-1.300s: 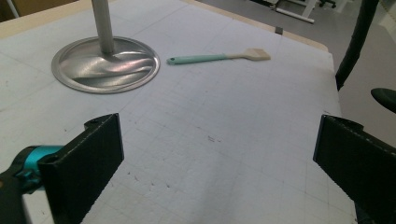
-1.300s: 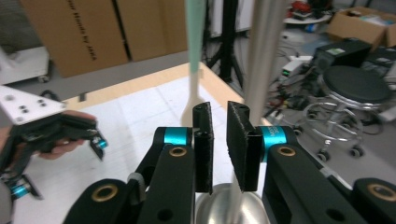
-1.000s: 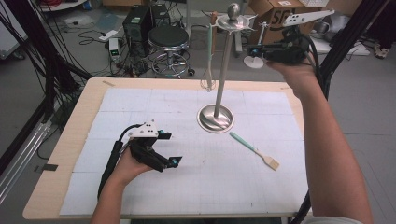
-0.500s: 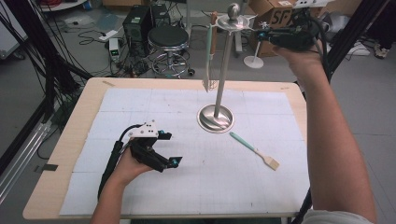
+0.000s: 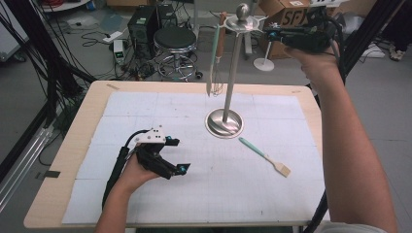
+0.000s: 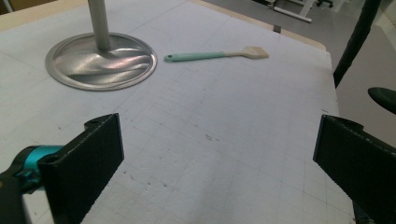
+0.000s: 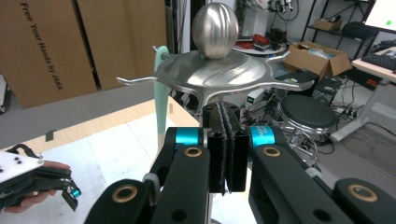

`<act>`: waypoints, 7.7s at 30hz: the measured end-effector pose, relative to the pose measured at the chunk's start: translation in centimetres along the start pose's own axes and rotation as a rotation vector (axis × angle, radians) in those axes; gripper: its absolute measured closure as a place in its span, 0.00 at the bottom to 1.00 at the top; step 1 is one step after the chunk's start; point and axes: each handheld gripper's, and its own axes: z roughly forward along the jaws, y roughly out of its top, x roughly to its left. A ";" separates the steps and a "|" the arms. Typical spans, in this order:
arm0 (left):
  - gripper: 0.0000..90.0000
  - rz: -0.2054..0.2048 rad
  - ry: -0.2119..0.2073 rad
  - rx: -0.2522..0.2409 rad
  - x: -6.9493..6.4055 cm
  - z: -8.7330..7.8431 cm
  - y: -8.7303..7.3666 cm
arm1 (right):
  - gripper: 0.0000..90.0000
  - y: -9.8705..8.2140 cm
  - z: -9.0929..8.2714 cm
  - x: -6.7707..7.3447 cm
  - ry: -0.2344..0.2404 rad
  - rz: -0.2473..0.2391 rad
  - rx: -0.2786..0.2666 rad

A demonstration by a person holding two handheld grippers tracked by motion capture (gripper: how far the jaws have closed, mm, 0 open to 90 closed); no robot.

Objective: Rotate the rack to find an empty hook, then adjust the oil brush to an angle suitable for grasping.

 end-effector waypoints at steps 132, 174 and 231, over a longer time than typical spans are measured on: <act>0.02 -0.017 0.018 0.010 0.1 -0.2 -0.9 | 0.15 -26.7 1.4 8.6 0.140 0.118 0.217; 0.02 -0.025 0.040 -0.002 0.5 -0.7 -1.4 | 0.16 -30.3 0.9 8.6 0.087 0.149 0.255; 0.02 -0.030 0.024 -0.007 0.6 -0.5 -1.4 | 0.61 -32.5 2.9 4.8 -0.114 0.171 0.506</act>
